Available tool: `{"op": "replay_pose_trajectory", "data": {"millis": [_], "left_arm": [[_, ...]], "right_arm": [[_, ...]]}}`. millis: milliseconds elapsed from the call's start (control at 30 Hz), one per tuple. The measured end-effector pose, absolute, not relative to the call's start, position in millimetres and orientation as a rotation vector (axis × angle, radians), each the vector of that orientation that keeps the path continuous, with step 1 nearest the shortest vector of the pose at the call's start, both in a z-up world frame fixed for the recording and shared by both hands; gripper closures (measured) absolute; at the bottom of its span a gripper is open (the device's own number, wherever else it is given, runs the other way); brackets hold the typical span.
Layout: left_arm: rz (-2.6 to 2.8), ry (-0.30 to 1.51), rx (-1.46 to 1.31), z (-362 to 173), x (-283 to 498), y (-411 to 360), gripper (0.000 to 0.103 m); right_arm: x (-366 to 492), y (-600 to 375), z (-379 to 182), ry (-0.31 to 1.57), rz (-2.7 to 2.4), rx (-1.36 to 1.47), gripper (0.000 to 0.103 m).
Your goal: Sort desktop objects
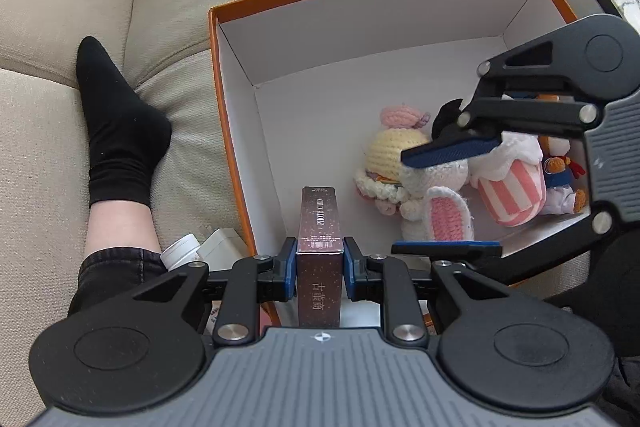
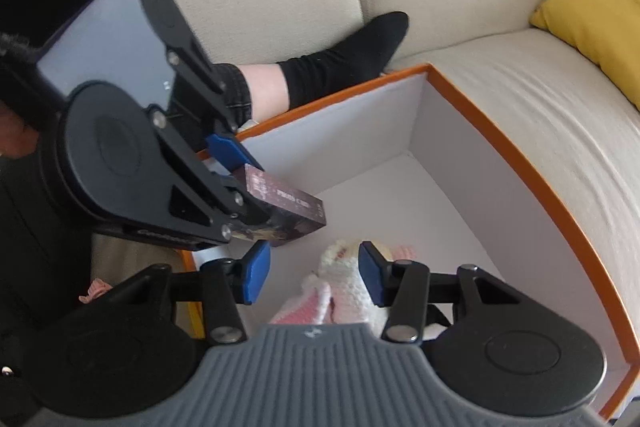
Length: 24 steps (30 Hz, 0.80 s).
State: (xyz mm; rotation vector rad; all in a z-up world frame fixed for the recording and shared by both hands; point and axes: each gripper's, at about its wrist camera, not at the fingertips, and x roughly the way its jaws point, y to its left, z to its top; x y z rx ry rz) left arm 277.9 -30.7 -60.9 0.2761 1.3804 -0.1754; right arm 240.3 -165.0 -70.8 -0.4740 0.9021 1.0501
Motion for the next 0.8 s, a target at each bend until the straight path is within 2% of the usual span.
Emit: {"op": "replay_pose_trajectory", "data": {"millis": [33, 133, 467, 667, 800], "left_arm": [[-0.173, 1.388, 0.271, -62.5, 279.3, -30.1, 0.077], [-0.166, 1.4, 0.252, -66.0, 281.6, -29.3, 0.077], [-0.199, 1.414, 0.175, -63.9, 282.7, -20.5, 0.075], [-0.232, 1.35, 0.109, -45.5, 274.0, -7.1, 0.069], [-0.245, 1.289, 0.035, -32.3, 267.0, 8.1, 0.069]], "right_arm": [[240.8, -160.5, -74.6, 0.9, 1.064, -0.488, 0.067], [247.3, -150.5, -83.4, 0.916, 1.106, -0.481, 0.077], [261.4, -129.9, -110.0, 0.975, 1.152, -0.478, 0.079], [266.7, -119.9, -117.9, 0.985, 1.153, -0.487, 0.078], [266.0, -113.7, -117.3, 0.976, 1.156, -0.534, 0.077]]}}
